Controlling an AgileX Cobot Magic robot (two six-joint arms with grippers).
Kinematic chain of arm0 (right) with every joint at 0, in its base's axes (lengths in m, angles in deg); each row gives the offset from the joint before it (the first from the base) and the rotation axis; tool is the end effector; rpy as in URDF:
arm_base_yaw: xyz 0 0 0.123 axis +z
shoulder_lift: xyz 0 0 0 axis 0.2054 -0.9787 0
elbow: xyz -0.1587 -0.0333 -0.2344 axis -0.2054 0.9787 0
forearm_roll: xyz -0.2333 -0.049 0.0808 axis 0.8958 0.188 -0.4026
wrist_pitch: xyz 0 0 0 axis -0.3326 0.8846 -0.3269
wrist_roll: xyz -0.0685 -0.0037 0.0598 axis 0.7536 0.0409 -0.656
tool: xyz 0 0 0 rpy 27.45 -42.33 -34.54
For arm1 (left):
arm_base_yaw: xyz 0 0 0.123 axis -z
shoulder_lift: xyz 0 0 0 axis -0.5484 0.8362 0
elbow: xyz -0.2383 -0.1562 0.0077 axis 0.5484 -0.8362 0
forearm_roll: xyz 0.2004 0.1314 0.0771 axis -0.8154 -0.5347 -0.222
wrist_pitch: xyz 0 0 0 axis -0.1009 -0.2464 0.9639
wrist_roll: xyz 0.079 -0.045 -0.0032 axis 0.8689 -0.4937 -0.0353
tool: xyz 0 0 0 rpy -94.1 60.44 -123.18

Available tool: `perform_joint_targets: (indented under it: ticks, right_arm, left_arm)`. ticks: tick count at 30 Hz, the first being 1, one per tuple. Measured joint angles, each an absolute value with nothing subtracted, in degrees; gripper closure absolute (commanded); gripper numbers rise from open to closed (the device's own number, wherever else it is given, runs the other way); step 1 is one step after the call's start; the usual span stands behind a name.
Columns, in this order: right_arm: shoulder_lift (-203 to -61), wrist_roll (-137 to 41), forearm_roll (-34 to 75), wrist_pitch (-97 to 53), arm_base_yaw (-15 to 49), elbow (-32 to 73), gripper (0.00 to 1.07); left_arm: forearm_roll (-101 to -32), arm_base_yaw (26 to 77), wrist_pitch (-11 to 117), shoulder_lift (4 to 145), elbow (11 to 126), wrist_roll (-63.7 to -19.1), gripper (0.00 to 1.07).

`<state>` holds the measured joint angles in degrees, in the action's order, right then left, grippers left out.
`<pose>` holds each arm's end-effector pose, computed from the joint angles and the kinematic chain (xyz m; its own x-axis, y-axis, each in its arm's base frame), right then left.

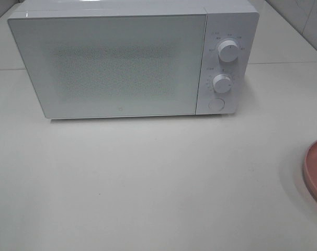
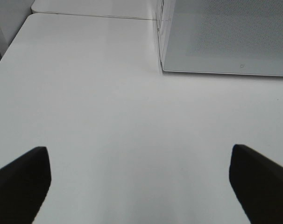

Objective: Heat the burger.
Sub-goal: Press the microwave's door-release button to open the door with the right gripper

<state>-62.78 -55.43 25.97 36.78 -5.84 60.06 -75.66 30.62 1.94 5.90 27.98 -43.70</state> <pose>-0.0006 -0.0068 0.2823 -0.3727 -0.0382 -0.9272 -0.0372 0.9990 -0.0262 -0.0086 -0.0083 0.2800 -0.4564 -0.0412 -0.8888 0.0227 0.9981 -0.0579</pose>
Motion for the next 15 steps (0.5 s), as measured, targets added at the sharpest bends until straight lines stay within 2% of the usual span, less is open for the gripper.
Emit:
perform_joint_targets:
  ticks: [15]
  right_arm:
    - [-62.8, -55.4, 26.0, 36.8, -5.8, 60.1, 0.31]
  left_arm:
    - [-75.7, 30.6, 1.9, 5.9, 28.0, -43.7, 0.11]
